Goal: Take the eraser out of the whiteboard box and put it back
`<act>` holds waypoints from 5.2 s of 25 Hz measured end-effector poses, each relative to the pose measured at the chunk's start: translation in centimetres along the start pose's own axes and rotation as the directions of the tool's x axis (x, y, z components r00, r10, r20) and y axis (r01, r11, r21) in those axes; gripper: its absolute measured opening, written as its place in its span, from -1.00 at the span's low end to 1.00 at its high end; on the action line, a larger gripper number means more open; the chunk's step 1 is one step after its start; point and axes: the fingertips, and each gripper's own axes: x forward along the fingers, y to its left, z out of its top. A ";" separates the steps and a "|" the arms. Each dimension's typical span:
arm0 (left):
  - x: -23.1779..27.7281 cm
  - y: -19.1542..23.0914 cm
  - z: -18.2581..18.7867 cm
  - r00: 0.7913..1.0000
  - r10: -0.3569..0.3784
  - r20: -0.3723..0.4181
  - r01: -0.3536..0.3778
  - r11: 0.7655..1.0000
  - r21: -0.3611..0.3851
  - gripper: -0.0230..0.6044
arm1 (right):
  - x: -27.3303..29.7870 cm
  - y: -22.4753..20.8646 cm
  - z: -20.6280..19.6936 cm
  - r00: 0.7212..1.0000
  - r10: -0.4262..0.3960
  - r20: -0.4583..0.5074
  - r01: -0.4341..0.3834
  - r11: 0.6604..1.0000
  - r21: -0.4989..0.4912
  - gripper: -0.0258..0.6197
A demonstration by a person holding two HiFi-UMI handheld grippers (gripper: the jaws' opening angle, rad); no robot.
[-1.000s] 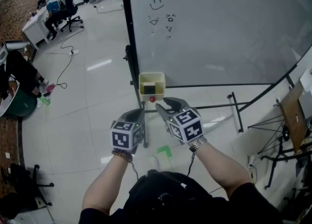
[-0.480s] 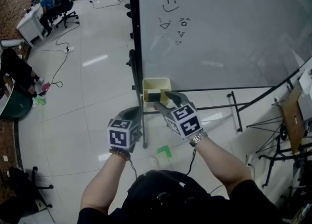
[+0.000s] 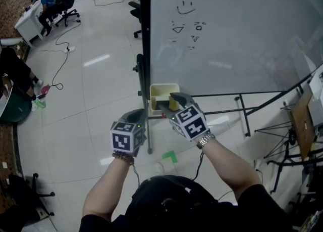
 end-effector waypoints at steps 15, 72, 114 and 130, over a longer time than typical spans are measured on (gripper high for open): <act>0.8 1.4 0.6 1.000 0.003 0.001 -0.003 1.000 0.003 -0.93 | 1.6 0.7 -0.1 0.999 0.050 -0.020 -0.050 0.999 -0.012 -0.15; -7.0 -13.4 -1.6 0.997 0.015 0.078 -0.022 0.995 0.093 -0.93 | -17.8 3.0 0.1 0.963 -0.067 0.261 0.072 0.997 -0.013 -0.30; -17.8 -27.2 -11.9 0.993 0.081 0.088 -0.090 0.990 0.106 -0.93 | -32.6 12.2 -9.3 0.959 0.019 0.284 -0.010 0.999 -0.034 -0.32; -21.7 -26.0 -12.9 0.994 0.054 0.093 -0.064 0.992 0.108 -0.93 | -33.3 16.5 -8.7 0.958 0.002 0.286 0.003 1.000 -0.017 -0.33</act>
